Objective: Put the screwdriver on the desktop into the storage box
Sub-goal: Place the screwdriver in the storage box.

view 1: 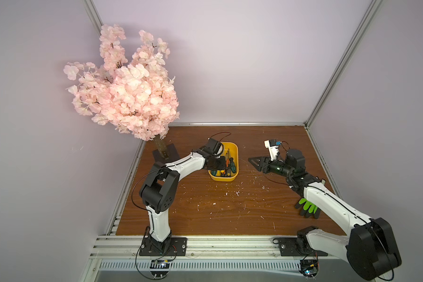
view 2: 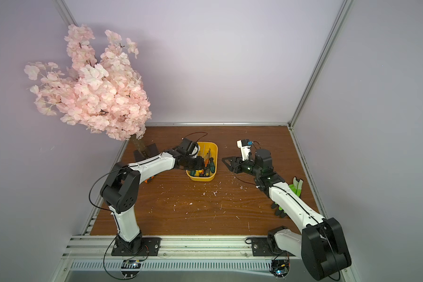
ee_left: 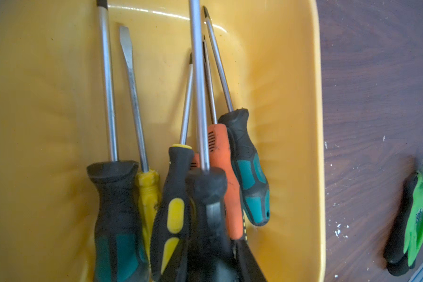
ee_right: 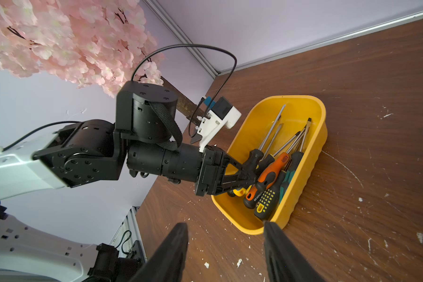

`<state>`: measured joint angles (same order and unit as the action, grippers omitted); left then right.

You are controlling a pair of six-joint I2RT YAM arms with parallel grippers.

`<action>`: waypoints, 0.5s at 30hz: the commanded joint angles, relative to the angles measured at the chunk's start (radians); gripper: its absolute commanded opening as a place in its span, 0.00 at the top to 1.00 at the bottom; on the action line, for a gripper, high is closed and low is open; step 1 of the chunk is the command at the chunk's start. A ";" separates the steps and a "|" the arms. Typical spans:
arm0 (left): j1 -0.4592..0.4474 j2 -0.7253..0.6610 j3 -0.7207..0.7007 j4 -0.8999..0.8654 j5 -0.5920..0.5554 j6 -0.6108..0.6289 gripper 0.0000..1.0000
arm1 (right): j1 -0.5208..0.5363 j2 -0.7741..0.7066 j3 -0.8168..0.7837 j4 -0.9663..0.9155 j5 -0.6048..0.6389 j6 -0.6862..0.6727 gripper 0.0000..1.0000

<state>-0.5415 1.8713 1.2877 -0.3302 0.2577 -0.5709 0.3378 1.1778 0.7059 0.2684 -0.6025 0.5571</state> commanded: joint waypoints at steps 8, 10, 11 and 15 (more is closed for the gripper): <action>-0.011 -0.009 0.035 -0.067 -0.027 0.019 0.64 | -0.008 0.014 0.010 0.038 -0.012 -0.011 0.44; -0.014 -0.011 0.035 -0.067 -0.027 0.020 0.64 | -0.009 0.017 0.010 0.038 -0.011 -0.011 0.44; -0.014 -0.011 0.036 -0.067 -0.025 0.020 0.64 | -0.009 0.017 0.009 0.040 -0.011 -0.011 0.44; -0.015 -0.020 0.041 -0.069 -0.019 0.019 0.64 | -0.011 0.019 0.007 0.037 -0.008 -0.014 0.44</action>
<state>-0.5426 1.8709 1.3064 -0.3672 0.2462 -0.5667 0.3325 1.1934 0.7059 0.2733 -0.6064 0.5571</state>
